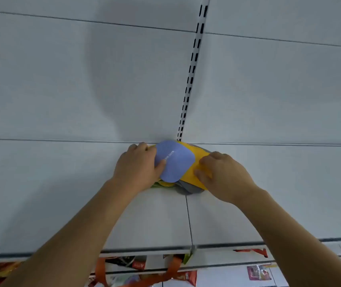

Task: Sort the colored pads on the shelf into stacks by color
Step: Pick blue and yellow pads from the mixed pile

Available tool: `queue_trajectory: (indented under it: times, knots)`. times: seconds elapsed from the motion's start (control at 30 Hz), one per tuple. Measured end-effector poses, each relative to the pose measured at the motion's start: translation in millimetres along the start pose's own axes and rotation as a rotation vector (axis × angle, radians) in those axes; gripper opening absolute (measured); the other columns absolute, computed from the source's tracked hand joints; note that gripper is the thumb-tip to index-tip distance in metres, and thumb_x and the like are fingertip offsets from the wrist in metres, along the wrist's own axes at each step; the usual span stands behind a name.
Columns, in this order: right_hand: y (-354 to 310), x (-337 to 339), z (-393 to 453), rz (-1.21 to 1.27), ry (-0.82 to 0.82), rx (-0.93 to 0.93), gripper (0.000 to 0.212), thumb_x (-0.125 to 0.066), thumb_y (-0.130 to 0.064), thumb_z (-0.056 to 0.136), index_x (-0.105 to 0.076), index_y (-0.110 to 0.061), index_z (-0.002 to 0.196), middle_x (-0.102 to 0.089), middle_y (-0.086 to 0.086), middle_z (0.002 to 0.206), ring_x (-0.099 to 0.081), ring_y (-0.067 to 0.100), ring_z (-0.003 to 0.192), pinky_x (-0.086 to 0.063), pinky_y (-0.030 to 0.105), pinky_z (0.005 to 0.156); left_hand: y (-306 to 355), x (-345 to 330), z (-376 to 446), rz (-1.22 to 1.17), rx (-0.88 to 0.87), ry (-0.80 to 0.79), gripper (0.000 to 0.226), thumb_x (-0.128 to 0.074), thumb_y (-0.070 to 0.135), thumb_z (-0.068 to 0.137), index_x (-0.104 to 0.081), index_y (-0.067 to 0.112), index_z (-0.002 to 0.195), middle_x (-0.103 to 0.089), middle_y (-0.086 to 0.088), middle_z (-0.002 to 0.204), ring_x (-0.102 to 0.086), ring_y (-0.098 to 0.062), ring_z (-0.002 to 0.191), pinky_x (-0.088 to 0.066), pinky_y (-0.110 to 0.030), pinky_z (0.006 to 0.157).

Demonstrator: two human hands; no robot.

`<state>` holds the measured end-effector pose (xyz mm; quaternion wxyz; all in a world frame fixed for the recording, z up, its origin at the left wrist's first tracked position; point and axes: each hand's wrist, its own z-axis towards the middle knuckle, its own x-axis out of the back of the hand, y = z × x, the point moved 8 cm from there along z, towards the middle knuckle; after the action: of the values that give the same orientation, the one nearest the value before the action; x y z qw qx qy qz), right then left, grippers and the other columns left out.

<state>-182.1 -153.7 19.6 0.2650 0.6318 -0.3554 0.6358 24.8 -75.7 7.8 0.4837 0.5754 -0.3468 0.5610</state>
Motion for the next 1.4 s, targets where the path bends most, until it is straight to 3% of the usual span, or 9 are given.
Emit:
queue_trajectory:
  times: [0.23, 0.43, 0.6, 0.77, 0.87, 1.07, 1.27, 1.33, 1.4]
  knots:
    - [19, -10, 20, 0.091, -0.091, 0.003, 0.055, -0.049, -0.067, 0.095, -0.054, -0.026, 0.131, -0.054, -0.005, 0.134, -0.048, 0.024, 0.125, -0.047, 0.039, 0.095, 1, 3, 8, -0.018, 0.120, 0.000, 0.057, -0.052, 0.067, 0.094, -0.062, 0.016, 0.118, -0.063, -0.006, 0.116, -0.056, -0.031, 0.110, -0.050, -0.041, 0.086]
    - [26, -7, 28, 0.212, -0.111, 0.008, 0.072, -0.063, -0.073, 0.082, -0.050, -0.034, 0.141, -0.057, -0.007, 0.133, -0.046, 0.024, 0.129, -0.045, 0.039, 0.099, -17, -2, 18, -0.373, 0.293, -0.092, 0.040, -0.078, 0.060, 0.076, -0.056, 0.027, 0.074, -0.062, 0.002, 0.079, -0.062, -0.025, 0.076, -0.040, -0.032, 0.058]
    - [27, 7, 31, 0.274, 0.023, -0.005, 0.078, -0.077, -0.064, 0.078, -0.052, -0.033, 0.145, -0.053, -0.005, 0.132, -0.046, 0.022, 0.130, -0.044, 0.035, 0.100, -10, 11, 16, -0.502, 0.299, 0.001, 0.035, -0.078, 0.035, 0.083, -0.049, 0.019, 0.096, -0.058, -0.001, 0.087, -0.056, -0.022, 0.076, -0.040, -0.033, 0.057]
    - [40, 15, 37, 0.443, 0.230, -0.073, 0.023, -0.071, -0.033, 0.093, -0.076, -0.026, 0.114, -0.060, -0.002, 0.103, -0.061, 0.020, 0.090, -0.041, 0.021, 0.070, -21, 11, 21, -0.589, 0.311, -0.005, 0.020, -0.070, 0.025, 0.090, -0.054, 0.016, 0.097, -0.062, -0.005, 0.086, -0.055, -0.023, 0.076, -0.040, -0.034, 0.061]
    - [42, 13, 34, 0.452, 0.261, -0.043, 0.006, -0.069, -0.027, 0.095, -0.074, -0.026, 0.099, -0.064, -0.005, 0.092, -0.062, 0.019, 0.083, -0.044, 0.028, 0.069, -28, 3, 17, -0.656, 0.345, -0.033, 0.017, -0.071, 0.027, 0.091, -0.059, 0.019, 0.100, -0.067, -0.005, 0.093, -0.064, -0.027, 0.087, -0.046, -0.035, 0.068]
    - [45, -5, 33, 0.496, 0.203, -0.089, 0.003, -0.064, -0.032, 0.099, -0.064, -0.031, 0.096, -0.064, -0.011, 0.074, -0.059, 0.014, 0.073, -0.041, 0.025, 0.061, -31, 12, 10, -0.814, 0.260, 0.104, 0.011, -0.069, 0.025, 0.097, -0.060, 0.020, 0.102, -0.067, 0.003, 0.097, -0.062, -0.018, 0.088, -0.047, -0.033, 0.072]
    - [46, -15, 40, 0.480, 0.172, -0.125, 0.004, -0.061, -0.030, 0.100, -0.065, -0.028, 0.101, -0.062, -0.010, 0.076, -0.059, 0.019, 0.077, -0.041, 0.028, 0.064, -22, 19, -7, -0.805, 0.102, 0.266, 0.012, -0.067, 0.022, 0.101, -0.056, 0.026, 0.104, -0.065, 0.019, 0.095, -0.059, 0.010, 0.086, -0.040, -0.004, 0.068]
    - [49, -16, 42, 0.485, 0.153, -0.148, 0.004, -0.061, -0.030, 0.100, -0.064, -0.030, 0.101, -0.063, -0.010, 0.079, -0.059, 0.017, 0.078, -0.041, 0.026, 0.062, -30, 22, -13, -0.862, 0.147, 0.328, 0.016, -0.069, 0.028, 0.100, -0.055, 0.028, 0.108, -0.065, 0.018, 0.095, -0.060, 0.013, 0.086, -0.041, -0.004, 0.069]
    - [52, -17, 44, 0.513, 0.144, -0.170, 0.005, -0.061, -0.030, 0.098, -0.066, -0.030, 0.099, -0.065, -0.010, 0.082, -0.060, 0.016, 0.081, -0.042, 0.025, 0.062, -47, 28, -18, -0.970, 0.229, 0.405, 0.024, -0.071, 0.044, 0.095, -0.056, 0.031, 0.109, -0.068, 0.011, 0.098, -0.066, 0.003, 0.090, -0.054, -0.018, 0.079]
